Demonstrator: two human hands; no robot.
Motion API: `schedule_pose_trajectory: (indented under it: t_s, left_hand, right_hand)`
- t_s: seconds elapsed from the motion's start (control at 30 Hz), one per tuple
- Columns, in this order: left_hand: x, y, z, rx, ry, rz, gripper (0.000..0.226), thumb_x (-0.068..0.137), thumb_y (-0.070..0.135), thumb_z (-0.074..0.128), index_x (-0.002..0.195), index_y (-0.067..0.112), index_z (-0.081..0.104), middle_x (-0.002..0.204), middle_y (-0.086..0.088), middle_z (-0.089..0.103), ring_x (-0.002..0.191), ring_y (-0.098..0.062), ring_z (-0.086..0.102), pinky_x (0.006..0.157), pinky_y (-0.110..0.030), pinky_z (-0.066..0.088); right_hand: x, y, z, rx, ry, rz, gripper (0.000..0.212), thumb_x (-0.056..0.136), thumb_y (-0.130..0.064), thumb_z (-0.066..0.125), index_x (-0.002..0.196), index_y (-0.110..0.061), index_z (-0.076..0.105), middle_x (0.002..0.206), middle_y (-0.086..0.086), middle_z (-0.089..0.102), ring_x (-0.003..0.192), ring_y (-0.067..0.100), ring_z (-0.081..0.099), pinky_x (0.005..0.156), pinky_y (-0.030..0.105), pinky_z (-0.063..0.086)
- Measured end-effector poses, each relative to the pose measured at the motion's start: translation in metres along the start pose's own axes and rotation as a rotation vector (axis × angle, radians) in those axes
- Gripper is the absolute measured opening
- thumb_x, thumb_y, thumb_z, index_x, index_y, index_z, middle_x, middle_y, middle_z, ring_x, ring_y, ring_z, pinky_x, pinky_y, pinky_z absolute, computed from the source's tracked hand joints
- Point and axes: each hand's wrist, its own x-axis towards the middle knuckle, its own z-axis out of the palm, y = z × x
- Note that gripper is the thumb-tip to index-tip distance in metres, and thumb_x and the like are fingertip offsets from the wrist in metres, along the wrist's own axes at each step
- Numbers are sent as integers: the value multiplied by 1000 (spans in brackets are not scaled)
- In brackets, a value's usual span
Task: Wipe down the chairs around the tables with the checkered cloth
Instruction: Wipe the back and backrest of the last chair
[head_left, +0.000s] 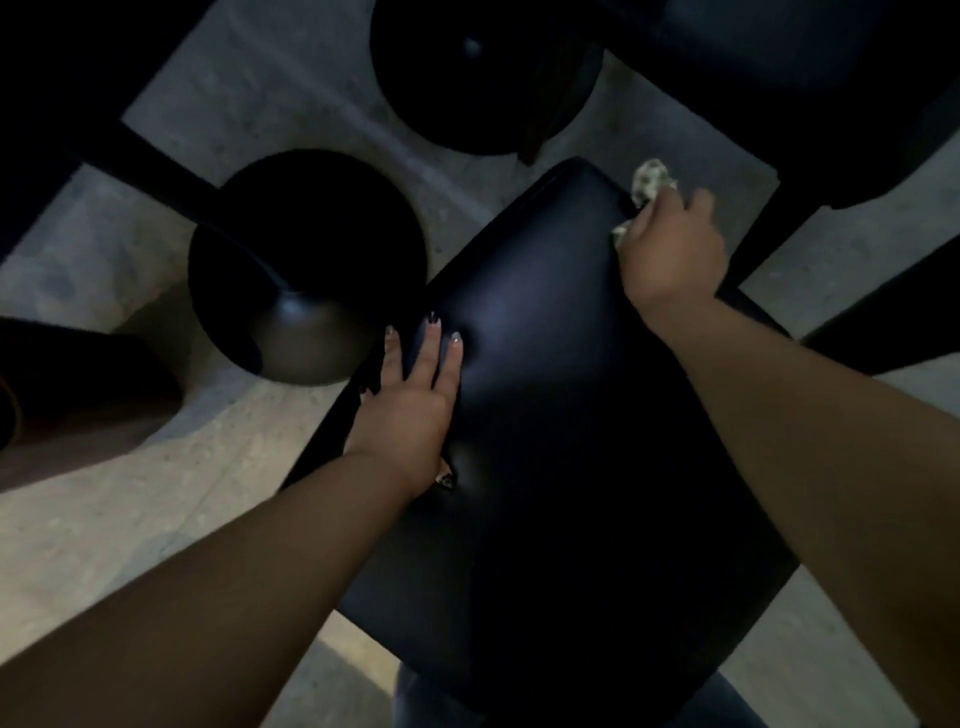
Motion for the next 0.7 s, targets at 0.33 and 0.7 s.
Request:
schedule_pose_trajectory:
  t_s: [0.33, 0.7]
  left_hand:
    - [-2, 0, -6, 130, 16, 50, 131, 73, 52, 77, 150, 18, -23, 157, -4, -29, 146, -42, -9, 94, -40, 49]
    - [3, 9, -12, 157, -57, 23, 136, 69, 52, 80, 150, 14, -22, 156, -9, -32, 145, -46, -9, 105, -45, 39]
  right_hand:
    - [-74, -34, 9, 5, -57, -192, 48, 100, -31, 39, 145, -14, 35, 127, 15, 46, 95, 32, 56, 58, 34, 32]
    - [-119, 127, -21, 53, -32, 405, 49, 96, -28, 47, 141, -12, 38, 135, 24, 38, 96, 45, 55, 76, 44, 46]
